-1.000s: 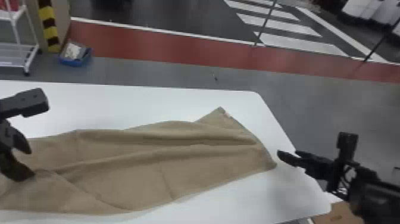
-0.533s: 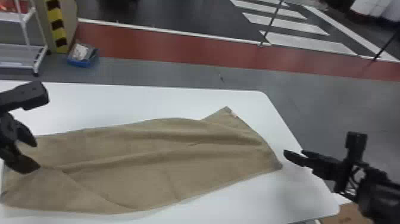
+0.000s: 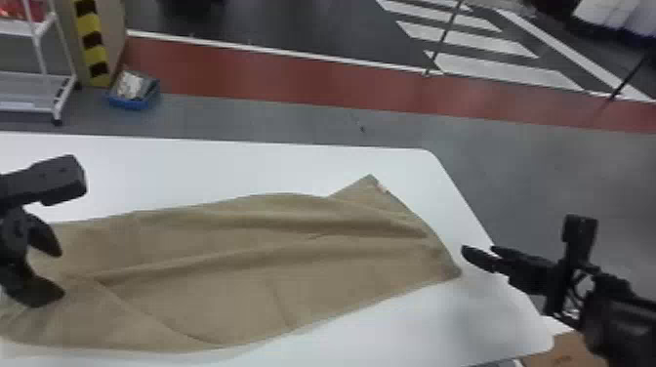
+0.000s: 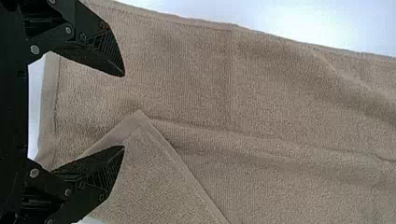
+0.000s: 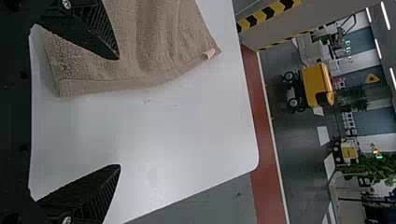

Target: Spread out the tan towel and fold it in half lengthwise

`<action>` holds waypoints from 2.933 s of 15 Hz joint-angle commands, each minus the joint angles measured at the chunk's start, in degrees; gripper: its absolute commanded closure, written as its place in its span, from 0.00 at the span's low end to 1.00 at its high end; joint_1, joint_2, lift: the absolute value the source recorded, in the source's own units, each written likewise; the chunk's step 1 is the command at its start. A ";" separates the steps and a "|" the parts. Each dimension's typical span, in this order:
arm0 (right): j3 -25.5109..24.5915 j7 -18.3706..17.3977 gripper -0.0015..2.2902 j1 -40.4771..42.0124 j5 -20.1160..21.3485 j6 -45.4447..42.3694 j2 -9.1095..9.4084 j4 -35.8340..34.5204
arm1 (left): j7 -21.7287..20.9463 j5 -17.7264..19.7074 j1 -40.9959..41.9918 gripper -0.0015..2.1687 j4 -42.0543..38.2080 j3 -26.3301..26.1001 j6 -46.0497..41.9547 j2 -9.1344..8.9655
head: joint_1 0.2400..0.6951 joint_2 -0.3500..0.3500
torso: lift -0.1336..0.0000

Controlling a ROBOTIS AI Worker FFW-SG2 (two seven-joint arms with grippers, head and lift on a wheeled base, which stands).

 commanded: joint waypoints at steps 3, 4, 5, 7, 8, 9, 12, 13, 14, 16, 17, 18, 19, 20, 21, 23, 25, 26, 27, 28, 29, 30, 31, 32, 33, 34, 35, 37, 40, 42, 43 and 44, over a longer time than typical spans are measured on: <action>0.06 0.00 0.03 0.00 0.15 0.27 0.00 -0.09 | -0.66 0.10 2.13 0.18 -1.05 -0.61 0.36 0.47 | 1.00 0.02 | 0.10; 0.15 0.00 0.03 0.00 0.24 0.27 0.00 0.00 | -0.66 0.18 2.39 0.19 -1.05 -0.70 0.36 1.26 | 1.00 0.02 | 0.10; 0.24 0.00 0.03 -0.09 0.24 0.27 0.00 -0.09 | -0.66 0.18 2.57 0.24 -1.05 -0.79 0.36 1.35 | 1.00 0.02 | 0.10; 0.24 0.00 0.03 -0.27 0.24 0.62 0.00 0.00 | -0.66 0.36 2.74 0.28 -1.14 -0.70 0.36 1.35 | 1.00 0.02 | 0.10; 0.24 0.00 0.03 -0.27 0.24 0.62 0.00 0.00 | -0.66 0.36 2.92 0.35 -1.40 -0.61 0.36 1.44 | 1.00 0.03 | 0.10; 0.32 0.00 0.03 -0.36 0.24 0.80 0.00 0.00 | -0.66 0.36 3.10 0.48 -1.58 -0.43 0.36 1.44 | 1.00 0.03 | 0.10; 0.59 0.00 0.03 -0.71 0.24 0.80 0.00 0.00 | -0.66 0.36 3.18 0.50 -2.37 0.62 0.36 1.44 | 1.00 0.03 | 0.10; 0.68 0.00 0.03 -0.80 0.33 0.80 0.00 0.00 | -0.66 0.36 2.66 0.50 -2.28 1.06 -0.16 1.79 | 1.00 0.03 | 0.10; 0.68 0.00 0.03 -0.80 0.33 0.80 0.09 0.00 | -0.66 0.62 2.04 0.50 -2.19 1.41 -1.04 1.96 | 1.00 0.04 | 0.10; 0.68 -0.09 0.03 -0.80 0.33 0.80 0.09 0.00 | -0.66 0.98 1.07 0.50 -2.10 2.73 -1.92 1.88 | 1.00 0.05 | 0.10; 0.68 0.00 0.03 -0.80 0.33 0.80 0.09 0.00 | -0.66 1.15 0.20 0.50 -2.19 2.73 -1.92 1.88 | 1.00 0.06 | 0.10; 0.68 -0.09 0.03 -0.80 0.33 0.80 0.09 0.00 | -0.66 1.15 -0.95 0.50 -2.54 3.61 -1.57 1.79 | 1.00 0.07 | 0.10; 0.68 -0.09 0.03 -0.80 0.33 0.80 0.09 0.00 | -0.66 1.59 -1.74 0.50 -3.51 4.05 -0.69 1.79 | 1.00 0.07 | 0.10; 0.59 -0.09 0.03 -0.71 0.24 0.80 0.09 0.00 | -0.66 1.77 -2.09 0.50 -3.86 4.05 -0.69 1.79 | 1.00 0.08 | 0.10; 0.59 -0.09 0.03 -0.62 0.24 0.62 0.09 0.08 | -0.66 1.77 -2.27 0.50 -3.95 4.40 -0.69 1.52 | 1.00 0.08 | 0.10; 0.59 0.00 0.03 -0.53 0.06 0.62 0.09 0.08 | -0.66 1.68 -2.00 0.50 -3.86 5.19 -0.69 0.64 | 1.00 0.08 | 0.10; 0.41 0.00 0.03 -0.44 0.06 0.62 0.09 0.08 | -0.66 1.06 -0.60 0.28 -3.95 5.63 0.36 0.38 | 1.00 0.08 | 0.10; 0.41 0.00 0.03 -0.44 0.06 0.44 0.09 0.17 | -0.66 0.80 0.64 0.06 -5.62 6.16 1.24 0.38 | 1.00 0.08 | 0.10; 0.50 0.00 0.03 -0.44 0.06 0.44 0.09 0.26 | -0.66 0.27 3.10 0.00 -7.99 8.27 -0.34 0.47 | 1.00 0.08 | 0.10; 0.59 0.00 0.03 -0.44 0.06 0.27 0.09 0.26 | -0.66 0.10 3.80 0.01 -8.78 8.88 -0.69 0.47 | 1.00 0.08 | 0.10; 0.59 0.00 0.03 -0.44 0.06 0.27 0.09 0.35 | -0.66 0.18 4.24 0.02 -9.57 9.23 -0.69 0.56 | 1.00 0.08 | 0.10; 0.68 0.00 0.03 -0.44 0.06 0.09 0.09 0.52 | -0.66 0.18 4.94 0.05 -10.80 9.59 -0.69 0.82 | 1.00 0.09 | 0.10; 0.94 0.00 0.03 -0.44 0.06 0.09 0.09 0.61 | -0.66 0.36 5.91 0.09 -12.30 9.67 -0.52 0.91 | 1.00 0.09 | 0.10; 1.12 -0.09 0.03 -0.53 0.06 -0.08 0.09 0.70 | -0.66 0.71 7.23 0.11 -13.88 9.76 -0.52 0.91 | 1.00 0.09 | 0.10; 1.38 -0.09 0.03 -0.62 0.06 -0.26 0.09 0.96 | -0.66 0.71 8.37 0.11 -14.67 9.76 -0.52 0.91 | 1.00 0.09 | 0.10; 1.55 -0.09 0.03 -0.62 0.06 -0.26 0.09 0.96 | -0.66 0.36 8.72 0.12 -14.58 9.59 -0.52 0.64 | 1.00 0.09 | 0.10; 1.73 -0.09 0.03 -0.62 0.06 -0.26 0.18 0.96 | -0.66 0.36 8.81 0.13 -14.32 9.32 -0.52 0.47 | 1.00 0.08 | 0.10; 1.55 -0.09 0.03 -0.62 0.06 -0.26 0.18 0.96 | -0.66 0.36 8.72 0.13 -12.47 9.06 -0.69 0.12 | 1.00 0.08 | 0.10; 0.85 0.09 0.03 -0.36 -0.46 -0.08 0.18 0.44 | -0.66 -0.34 7.58 0.14 -8.34 8.62 -0.69 -0.41 | 1.00 0.08 | 0.10; 0.76 0.26 0.03 -0.09 -0.46 -0.08 0.26 0.00 | -0.66 -0.61 7.31 0.16 -7.55 8.62 -0.69 -0.41 | 1.00 0.08 | 0.10; 0.76 0.35 0.03 0.00 -0.55 0.09 0.35 0.00 | -0.66 -0.61 7.31 0.16 -7.55 8.62 -0.69 -0.41 | 1.00 0.08 | 0.10; 0.76 0.35 0.03 -0.09 -0.55 0.09 0.35 -0.18 | -0.66 -0.34 7.31 0.16 -7.64 8.62 -0.69 -0.41 | 1.00 0.08 | 0.10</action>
